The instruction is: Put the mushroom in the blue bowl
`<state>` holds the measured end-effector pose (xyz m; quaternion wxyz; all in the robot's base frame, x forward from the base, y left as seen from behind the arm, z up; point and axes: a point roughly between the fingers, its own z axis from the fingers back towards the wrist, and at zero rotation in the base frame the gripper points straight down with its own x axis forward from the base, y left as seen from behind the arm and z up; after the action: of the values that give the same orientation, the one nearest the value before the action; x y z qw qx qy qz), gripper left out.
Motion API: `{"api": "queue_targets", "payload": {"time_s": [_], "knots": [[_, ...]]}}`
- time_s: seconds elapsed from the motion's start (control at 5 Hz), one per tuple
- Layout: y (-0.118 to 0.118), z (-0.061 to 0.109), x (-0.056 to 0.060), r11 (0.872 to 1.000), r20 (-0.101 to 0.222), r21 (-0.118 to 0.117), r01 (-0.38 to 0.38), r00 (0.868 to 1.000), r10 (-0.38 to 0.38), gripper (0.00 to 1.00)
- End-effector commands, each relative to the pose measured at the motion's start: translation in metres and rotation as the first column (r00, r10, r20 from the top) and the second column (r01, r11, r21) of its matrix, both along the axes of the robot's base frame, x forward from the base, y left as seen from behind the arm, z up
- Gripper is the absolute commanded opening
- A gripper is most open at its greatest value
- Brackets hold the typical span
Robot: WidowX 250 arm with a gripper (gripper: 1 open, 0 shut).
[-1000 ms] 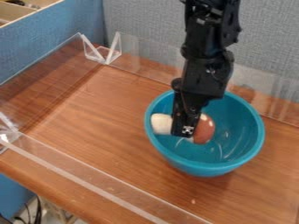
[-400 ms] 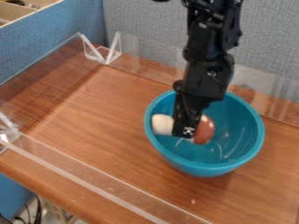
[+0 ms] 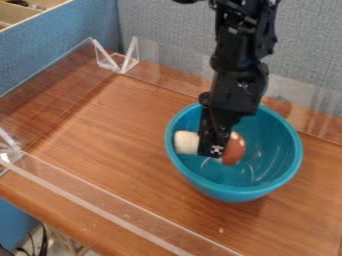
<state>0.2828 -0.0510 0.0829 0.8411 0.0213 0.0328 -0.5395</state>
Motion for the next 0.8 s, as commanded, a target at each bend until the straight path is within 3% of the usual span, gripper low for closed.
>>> {"api": "queue_targets", "payload": {"time_s": [0.0, 0.6], "knots": [[0.0021, 0.0133, 0.0130, 1.000, 0.058, -0.010, -0.015, 0.998, 0.016, 0.00], [0.0033, 0.0124, 0.0150, 1.000, 0.058, -0.010, -0.025, 0.998, 0.025, 0.00]]}}
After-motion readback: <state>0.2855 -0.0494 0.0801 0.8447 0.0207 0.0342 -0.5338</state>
